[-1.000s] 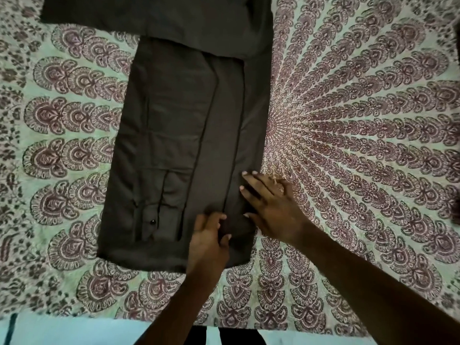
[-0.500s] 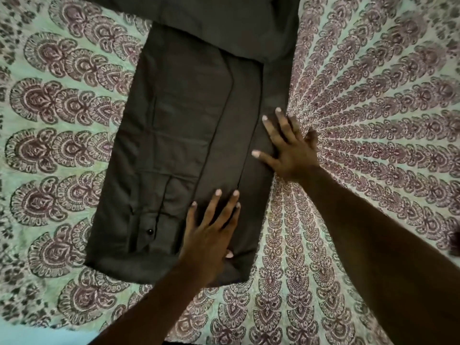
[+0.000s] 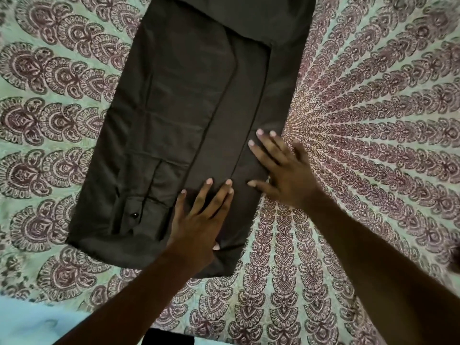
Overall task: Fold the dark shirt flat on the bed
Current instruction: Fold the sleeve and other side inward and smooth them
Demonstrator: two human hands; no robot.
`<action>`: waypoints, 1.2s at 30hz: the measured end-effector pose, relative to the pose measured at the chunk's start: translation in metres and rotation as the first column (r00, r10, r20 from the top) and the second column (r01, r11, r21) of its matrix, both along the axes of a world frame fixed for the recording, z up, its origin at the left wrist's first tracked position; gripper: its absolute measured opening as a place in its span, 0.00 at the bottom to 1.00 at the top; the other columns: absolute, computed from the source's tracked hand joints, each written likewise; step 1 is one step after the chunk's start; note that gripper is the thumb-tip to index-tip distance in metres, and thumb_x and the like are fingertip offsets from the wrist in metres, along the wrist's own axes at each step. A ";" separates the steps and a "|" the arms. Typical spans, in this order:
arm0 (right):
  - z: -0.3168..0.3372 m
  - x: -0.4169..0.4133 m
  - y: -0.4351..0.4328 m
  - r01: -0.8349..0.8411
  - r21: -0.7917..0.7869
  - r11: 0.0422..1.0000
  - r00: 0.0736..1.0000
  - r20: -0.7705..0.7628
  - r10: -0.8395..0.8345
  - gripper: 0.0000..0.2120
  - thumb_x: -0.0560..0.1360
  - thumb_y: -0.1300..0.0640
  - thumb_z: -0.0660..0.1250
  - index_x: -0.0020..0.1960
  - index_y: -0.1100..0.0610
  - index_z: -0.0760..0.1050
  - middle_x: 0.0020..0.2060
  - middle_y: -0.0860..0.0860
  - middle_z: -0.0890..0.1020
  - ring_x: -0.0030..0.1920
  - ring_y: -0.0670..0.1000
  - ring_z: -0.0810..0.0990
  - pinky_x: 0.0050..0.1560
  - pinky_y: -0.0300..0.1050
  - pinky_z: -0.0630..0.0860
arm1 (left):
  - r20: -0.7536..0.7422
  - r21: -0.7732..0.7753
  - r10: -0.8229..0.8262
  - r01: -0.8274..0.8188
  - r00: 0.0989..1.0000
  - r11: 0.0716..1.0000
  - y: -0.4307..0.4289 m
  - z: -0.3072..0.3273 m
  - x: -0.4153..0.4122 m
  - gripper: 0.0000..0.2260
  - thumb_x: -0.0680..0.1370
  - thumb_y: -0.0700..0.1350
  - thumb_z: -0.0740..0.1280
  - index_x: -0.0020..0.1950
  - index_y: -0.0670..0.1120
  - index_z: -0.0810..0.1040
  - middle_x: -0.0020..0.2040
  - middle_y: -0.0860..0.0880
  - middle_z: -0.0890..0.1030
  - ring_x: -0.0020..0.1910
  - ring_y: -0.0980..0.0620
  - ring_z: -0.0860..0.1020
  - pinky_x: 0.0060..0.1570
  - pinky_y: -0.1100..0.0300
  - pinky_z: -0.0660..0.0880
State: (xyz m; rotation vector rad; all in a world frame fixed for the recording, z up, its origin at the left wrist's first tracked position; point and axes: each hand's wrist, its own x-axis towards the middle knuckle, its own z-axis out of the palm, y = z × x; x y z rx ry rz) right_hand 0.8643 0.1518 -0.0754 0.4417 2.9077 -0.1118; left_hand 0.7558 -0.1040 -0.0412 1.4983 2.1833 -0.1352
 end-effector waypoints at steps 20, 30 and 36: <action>0.003 -0.079 0.145 0.021 -0.069 0.997 1.000 -0.014 -0.022 0.32 0.83 0.35 0.46 0.84 0.46 0.53 0.85 0.49 0.52 0.84 0.55 0.53 0.78 0.66 0.58 | -0.141 0.255 -0.028 0.064 0.990 0.965 0.170 -0.034 -0.078 0.36 0.83 0.65 0.54 0.86 0.50 0.52 0.87 0.50 0.51 0.86 0.48 0.51 0.78 0.40 0.58; -0.003 -0.119 0.177 0.145 -0.037 0.989 0.989 -0.004 -0.145 0.36 0.84 0.35 0.47 0.85 0.52 0.48 0.85 0.50 0.49 0.85 0.54 0.47 0.79 0.70 0.51 | -0.134 0.277 -0.013 0.050 0.991 0.959 0.169 -0.043 -0.082 0.37 0.81 0.65 0.57 0.86 0.52 0.52 0.87 0.53 0.49 0.86 0.50 0.50 0.80 0.41 0.54; -0.012 -0.153 0.229 0.187 -0.006 0.982 0.982 -0.032 -0.187 0.35 0.83 0.32 0.44 0.85 0.47 0.46 0.85 0.49 0.48 0.84 0.54 0.50 0.77 0.72 0.50 | -0.119 0.279 -0.014 0.047 0.993 0.959 0.169 -0.045 -0.084 0.37 0.80 0.64 0.58 0.86 0.52 0.52 0.87 0.52 0.49 0.86 0.50 0.49 0.80 0.42 0.54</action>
